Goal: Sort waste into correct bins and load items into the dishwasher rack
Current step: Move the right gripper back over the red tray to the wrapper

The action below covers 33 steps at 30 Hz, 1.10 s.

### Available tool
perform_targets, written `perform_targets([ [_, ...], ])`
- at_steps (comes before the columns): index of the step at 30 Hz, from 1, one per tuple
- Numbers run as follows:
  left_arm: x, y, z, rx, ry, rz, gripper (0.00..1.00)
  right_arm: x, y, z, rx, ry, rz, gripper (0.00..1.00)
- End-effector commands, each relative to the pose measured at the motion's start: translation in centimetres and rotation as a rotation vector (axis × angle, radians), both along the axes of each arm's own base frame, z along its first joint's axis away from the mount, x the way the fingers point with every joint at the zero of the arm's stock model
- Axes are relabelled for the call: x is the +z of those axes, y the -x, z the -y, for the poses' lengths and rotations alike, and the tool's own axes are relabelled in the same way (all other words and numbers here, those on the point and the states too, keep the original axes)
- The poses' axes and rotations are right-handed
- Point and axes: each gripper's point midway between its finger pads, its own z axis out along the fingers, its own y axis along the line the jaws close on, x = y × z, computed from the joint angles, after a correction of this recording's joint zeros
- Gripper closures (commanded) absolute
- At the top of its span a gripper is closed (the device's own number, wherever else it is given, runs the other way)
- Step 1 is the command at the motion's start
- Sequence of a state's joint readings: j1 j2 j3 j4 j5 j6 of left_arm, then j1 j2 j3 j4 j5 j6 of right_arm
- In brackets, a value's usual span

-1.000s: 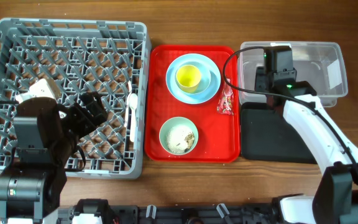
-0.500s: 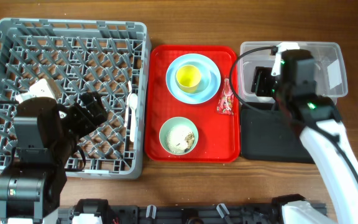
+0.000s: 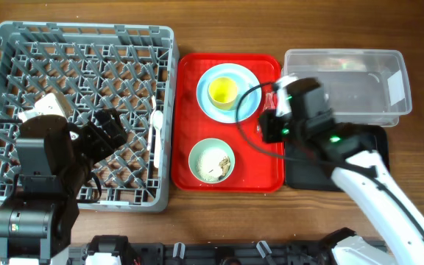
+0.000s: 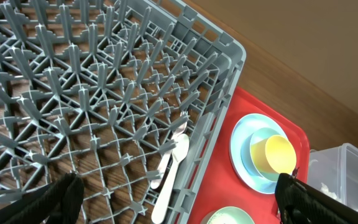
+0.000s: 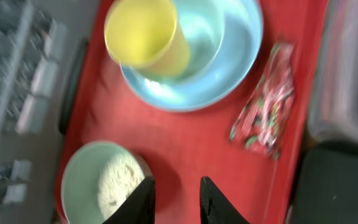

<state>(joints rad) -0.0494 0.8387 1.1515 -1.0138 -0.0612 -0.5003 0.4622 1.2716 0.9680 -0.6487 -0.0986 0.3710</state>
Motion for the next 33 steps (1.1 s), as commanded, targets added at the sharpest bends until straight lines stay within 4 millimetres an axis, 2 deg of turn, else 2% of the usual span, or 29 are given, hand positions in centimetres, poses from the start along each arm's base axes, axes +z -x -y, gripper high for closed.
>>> perform_targets([
  [1, 0.6, 0.0, -0.1, 0.009, 0.011, 0.018, 0.00, -2.4, 0.7, -1.0, -0.013, 0.056, -0.050, 0.67],
  [2, 0.6, 0.0, -0.1, 0.010, 0.011, 0.018, 0.00, -2.8, 0.9, -1.5, 0.003, 0.053, -0.065, 0.56],
  [3, 0.6, 0.0, -0.1, 0.009, 0.011, 0.018, 0.00, -3.3, 1.0, -1.8, 0.014, 0.052, -0.081, 0.50],
  [5, 0.6, 0.0, -0.1, 0.009, 0.011, 0.018, 0.00, -4.5, 1.3, -2.2, 0.037, 0.056, -0.126, 0.48],
  [6, 0.6, 0.0, -0.1, 0.010, 0.011, 0.018, 0.00, -5.0, 1.3, -2.2, 0.037, 0.063, -0.139, 0.43],
  [7, 0.6, 0.0, -0.1, 0.010, 0.011, 0.018, 0.00, -5.9, 1.4, -2.2, 0.036, 0.079, -0.164, 0.25],
  [8, 0.6, 0.0, -0.1, 0.009, 0.011, 0.018, 0.00, -6.6, 1.4, -2.1, 0.035, 0.090, -0.184, 0.00],
  [12, 0.6, 0.0, -0.1, 0.010, 0.011, 0.018, 0.00, -9.3, 1.9, -2.2, 0.042, 0.118, -0.267, 0.01],
  [13, 0.6, 0.0, -0.1, 0.010, 0.011, 0.018, 0.00, -9.7, 2.0, -2.2, 0.043, 0.124, -0.279, 0.13],
  [14, 0.6, 0.0, -0.1, 0.010, 0.011, 0.018, 0.00, -10.1, 2.0, -2.1, 0.042, 0.132, -0.288, 0.30],
  [15, 0.6, 0.0, -0.1, 0.009, 0.011, 0.018, 0.00, -10.4, 1.9, -2.0, 0.038, 0.140, -0.291, 0.62],
  [16, 0.6, 0.0, -0.1, 0.010, 0.011, 0.018, 0.00, -10.7, 1.7, -1.9, 0.028, 0.152, -0.286, 0.75],
  [17, 0.6, 0.0, -0.1, 0.010, 0.011, 0.018, 0.00, -10.8, 1.4, -1.7, 0.019, 0.165, -0.275, 0.93],
  [22, 0.6, 0.0, -0.1, 0.010, 0.011, 0.018, 0.00, -10.9, -0.5, 1.2, -0.141, 0.289, -0.198, 0.96],
  [27, 0.6, 0.0, -0.1, 0.010, 0.011, 0.018, 0.00, -10.2, -2.7, 3.4, -0.224, 0.399, -0.079, 0.96],
  [33, 0.6, 0.0, -0.1, 0.010, 0.011, 0.018, 0.00, -11.6, -3.7, 2.8, -0.225, 0.395, -0.069, 0.96],
])
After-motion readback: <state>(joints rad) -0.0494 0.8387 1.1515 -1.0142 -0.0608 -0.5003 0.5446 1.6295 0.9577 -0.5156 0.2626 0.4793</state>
